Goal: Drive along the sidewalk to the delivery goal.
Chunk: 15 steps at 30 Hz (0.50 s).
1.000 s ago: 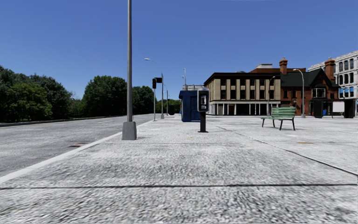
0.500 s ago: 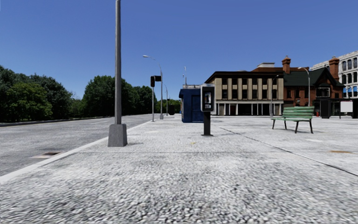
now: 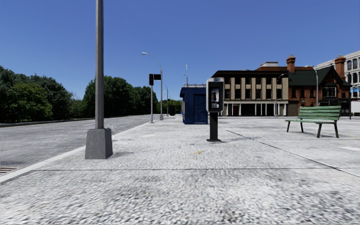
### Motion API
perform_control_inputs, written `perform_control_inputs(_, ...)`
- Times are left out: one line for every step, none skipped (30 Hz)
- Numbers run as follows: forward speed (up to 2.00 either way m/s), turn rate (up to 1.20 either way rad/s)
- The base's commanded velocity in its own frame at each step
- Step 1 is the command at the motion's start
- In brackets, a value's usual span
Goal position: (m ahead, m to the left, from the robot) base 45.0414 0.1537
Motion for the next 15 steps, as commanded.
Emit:
perform_control_inputs(2.0,0.0)
perform_control_inputs(2.0,0.0)
perform_control_inputs(2.0,0.0)
perform_control_inputs(2.0,0.0)
perform_control_inputs(2.0,0.0)
perform_control_inputs(2.0,0.0)
perform_control_inputs(2.0,0.0)
perform_control_inputs(2.0,0.0)
perform_control_inputs(2.0,0.0)
perform_control_inputs(2.0,0.0)
perform_control_inputs(2.0,0.0)
perform_control_inputs(2.0,0.0)
perform_control_inputs(2.0,0.0)
perform_control_inputs(2.0,0.0)
perform_control_inputs(2.0,0.0)
